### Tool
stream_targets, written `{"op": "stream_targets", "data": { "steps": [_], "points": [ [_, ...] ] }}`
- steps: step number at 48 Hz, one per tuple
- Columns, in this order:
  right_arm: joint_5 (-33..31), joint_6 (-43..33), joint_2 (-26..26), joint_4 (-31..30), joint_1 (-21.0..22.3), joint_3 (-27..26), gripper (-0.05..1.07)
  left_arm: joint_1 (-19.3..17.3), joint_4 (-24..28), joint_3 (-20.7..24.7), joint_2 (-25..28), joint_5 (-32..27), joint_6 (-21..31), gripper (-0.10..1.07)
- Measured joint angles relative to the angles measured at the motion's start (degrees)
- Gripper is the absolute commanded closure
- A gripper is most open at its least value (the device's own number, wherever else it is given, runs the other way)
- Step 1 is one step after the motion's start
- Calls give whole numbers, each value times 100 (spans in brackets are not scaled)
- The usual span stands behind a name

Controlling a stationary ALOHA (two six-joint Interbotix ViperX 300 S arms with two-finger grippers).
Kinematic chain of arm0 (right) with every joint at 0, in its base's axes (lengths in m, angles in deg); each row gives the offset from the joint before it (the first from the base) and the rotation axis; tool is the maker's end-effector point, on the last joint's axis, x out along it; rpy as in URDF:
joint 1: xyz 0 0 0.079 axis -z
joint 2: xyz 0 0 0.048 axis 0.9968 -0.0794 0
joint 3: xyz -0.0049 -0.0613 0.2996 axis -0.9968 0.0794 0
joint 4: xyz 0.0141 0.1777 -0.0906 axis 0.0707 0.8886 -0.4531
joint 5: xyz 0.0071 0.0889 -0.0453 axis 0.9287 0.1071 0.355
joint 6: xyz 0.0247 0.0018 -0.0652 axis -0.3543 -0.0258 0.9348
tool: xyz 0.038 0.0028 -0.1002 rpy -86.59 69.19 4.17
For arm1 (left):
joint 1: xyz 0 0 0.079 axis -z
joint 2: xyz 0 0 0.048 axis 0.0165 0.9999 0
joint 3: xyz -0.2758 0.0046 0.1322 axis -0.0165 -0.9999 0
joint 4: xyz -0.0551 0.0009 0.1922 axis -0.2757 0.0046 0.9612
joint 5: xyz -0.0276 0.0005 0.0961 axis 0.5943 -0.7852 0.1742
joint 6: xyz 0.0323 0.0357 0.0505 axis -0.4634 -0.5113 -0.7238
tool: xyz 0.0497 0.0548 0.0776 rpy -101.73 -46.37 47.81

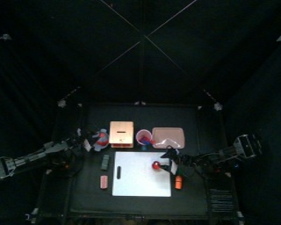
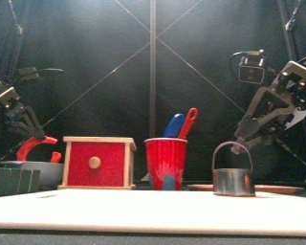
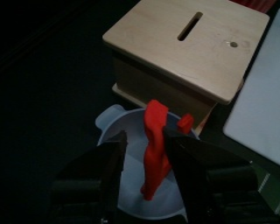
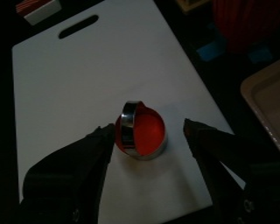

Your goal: Put excess into bowl

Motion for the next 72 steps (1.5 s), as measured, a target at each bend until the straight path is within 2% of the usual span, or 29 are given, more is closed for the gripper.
{"op": "stream_targets", "data": {
  "steps": [7, 14, 24, 34, 40, 48, 55, 63, 72],
  "points": [
    [-9, 0, 0, 0, 26, -9, 8, 0, 281, 9, 0, 35, 44, 20],
    [-35, 0, -9, -18, 70, -18, 8, 9, 44, 0, 0, 132, 97, 20],
    [-79, -9, -9, -97, 123, -53, 8, 9, -940, 9, 9, 176, 123, 20],
    [-141, -9, -79, -176, 176, -114, 8, 9, -2505, 53, 9, 176, 105, 20],
    [-176, -9, -149, -193, 185, -149, 8, 9, -2909, 97, 9, 185, 88, 20],
    [-211, 0, -255, -185, 185, -176, 8, 9, -2883, 97, 9, 185, 79, 20],
    [-220, 0, -264, -246, 193, -193, 8, 26, -2391, 97, 0, 343, 53, 20],
    [-220, 0, -185, -334, 193, -193, 8, 211, -1758, 105, -9, 633, 53, 20],
    [-220, 0, -35, -396, 229, -193, 8, 264, -1635, 97, -9, 756, 53, 20]
  ]
}}
